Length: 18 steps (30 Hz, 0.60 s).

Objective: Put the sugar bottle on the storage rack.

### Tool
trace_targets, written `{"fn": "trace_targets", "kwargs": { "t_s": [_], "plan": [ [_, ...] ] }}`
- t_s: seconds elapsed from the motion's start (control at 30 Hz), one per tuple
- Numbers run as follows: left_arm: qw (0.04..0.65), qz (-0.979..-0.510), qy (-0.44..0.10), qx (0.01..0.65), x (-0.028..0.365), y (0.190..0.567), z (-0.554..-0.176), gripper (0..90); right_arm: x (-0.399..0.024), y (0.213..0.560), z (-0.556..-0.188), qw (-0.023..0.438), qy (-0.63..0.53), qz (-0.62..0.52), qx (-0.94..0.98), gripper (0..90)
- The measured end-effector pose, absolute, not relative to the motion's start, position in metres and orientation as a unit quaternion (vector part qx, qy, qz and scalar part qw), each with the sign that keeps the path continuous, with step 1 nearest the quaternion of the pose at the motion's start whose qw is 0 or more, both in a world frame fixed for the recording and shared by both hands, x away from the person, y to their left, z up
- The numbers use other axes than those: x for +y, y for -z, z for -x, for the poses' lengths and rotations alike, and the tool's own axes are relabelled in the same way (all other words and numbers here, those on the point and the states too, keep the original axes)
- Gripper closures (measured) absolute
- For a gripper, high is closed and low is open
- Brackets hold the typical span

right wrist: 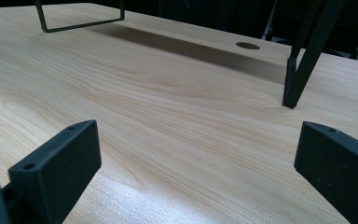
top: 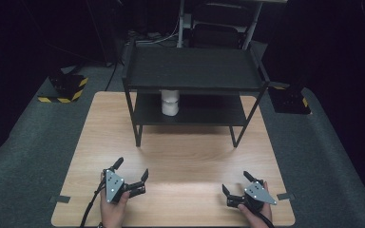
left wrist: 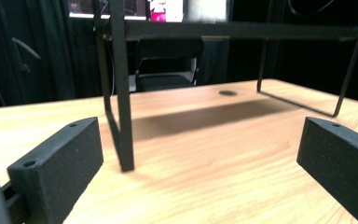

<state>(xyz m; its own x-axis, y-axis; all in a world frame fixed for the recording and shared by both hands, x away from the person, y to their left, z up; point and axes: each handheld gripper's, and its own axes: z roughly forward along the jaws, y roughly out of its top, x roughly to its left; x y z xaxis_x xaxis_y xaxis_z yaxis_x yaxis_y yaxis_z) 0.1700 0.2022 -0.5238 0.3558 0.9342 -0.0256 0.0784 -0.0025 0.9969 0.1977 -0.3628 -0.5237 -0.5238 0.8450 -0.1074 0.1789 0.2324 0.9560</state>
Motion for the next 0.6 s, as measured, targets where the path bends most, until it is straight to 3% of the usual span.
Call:
{"fn": "trace_targets", "kwargs": {
  "t_s": [0.6],
  "plan": [
    [0.510,-0.643,-0.353,0.449,0.2103,0.5303,-0.1635,0.4,-0.3623,0.5238,-0.1976,0.331,-0.504,-0.362,0.711,0.1]
  ]
}}
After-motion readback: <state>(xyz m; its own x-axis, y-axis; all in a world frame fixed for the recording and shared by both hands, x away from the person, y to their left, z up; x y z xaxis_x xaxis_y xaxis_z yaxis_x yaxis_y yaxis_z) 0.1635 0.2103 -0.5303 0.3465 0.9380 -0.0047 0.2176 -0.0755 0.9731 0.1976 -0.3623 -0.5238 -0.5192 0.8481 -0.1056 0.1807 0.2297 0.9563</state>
